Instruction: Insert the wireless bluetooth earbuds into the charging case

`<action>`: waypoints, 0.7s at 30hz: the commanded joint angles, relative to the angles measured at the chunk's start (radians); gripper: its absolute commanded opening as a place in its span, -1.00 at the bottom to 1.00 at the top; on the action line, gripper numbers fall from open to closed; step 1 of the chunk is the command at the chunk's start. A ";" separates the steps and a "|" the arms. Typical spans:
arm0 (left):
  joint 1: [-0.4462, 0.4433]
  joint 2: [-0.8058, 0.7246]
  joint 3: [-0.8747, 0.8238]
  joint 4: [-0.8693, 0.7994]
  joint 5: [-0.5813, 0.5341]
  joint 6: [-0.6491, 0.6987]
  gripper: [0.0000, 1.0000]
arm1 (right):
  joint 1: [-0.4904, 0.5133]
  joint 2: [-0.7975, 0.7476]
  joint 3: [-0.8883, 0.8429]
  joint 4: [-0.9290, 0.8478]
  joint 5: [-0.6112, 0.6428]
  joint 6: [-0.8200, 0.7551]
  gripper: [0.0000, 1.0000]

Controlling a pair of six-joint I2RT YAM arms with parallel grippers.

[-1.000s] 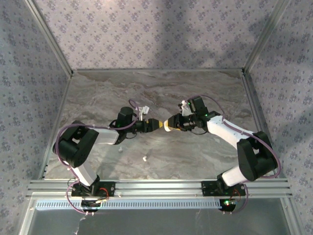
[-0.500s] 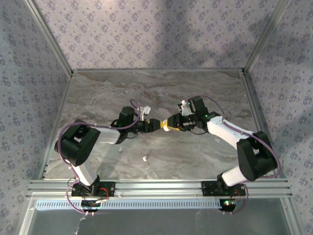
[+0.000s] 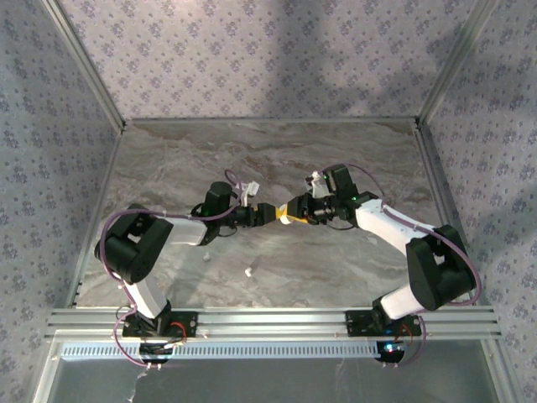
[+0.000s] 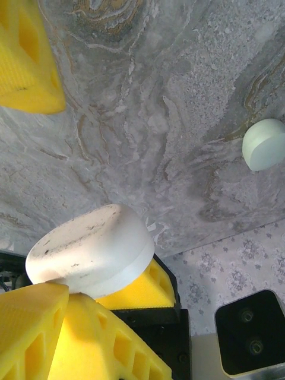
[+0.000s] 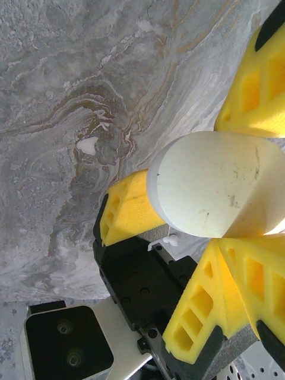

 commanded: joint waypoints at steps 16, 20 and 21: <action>0.043 -0.065 -0.010 -0.111 -0.091 0.063 0.50 | -0.029 -0.062 -0.023 -0.022 -0.037 -0.005 -0.24; 0.060 -0.113 -0.033 -0.104 -0.094 0.071 0.43 | -0.030 -0.063 -0.027 -0.020 -0.038 -0.005 -0.24; 0.059 -0.124 -0.036 -0.101 -0.093 0.072 0.39 | -0.031 -0.062 -0.029 -0.018 -0.037 -0.006 -0.24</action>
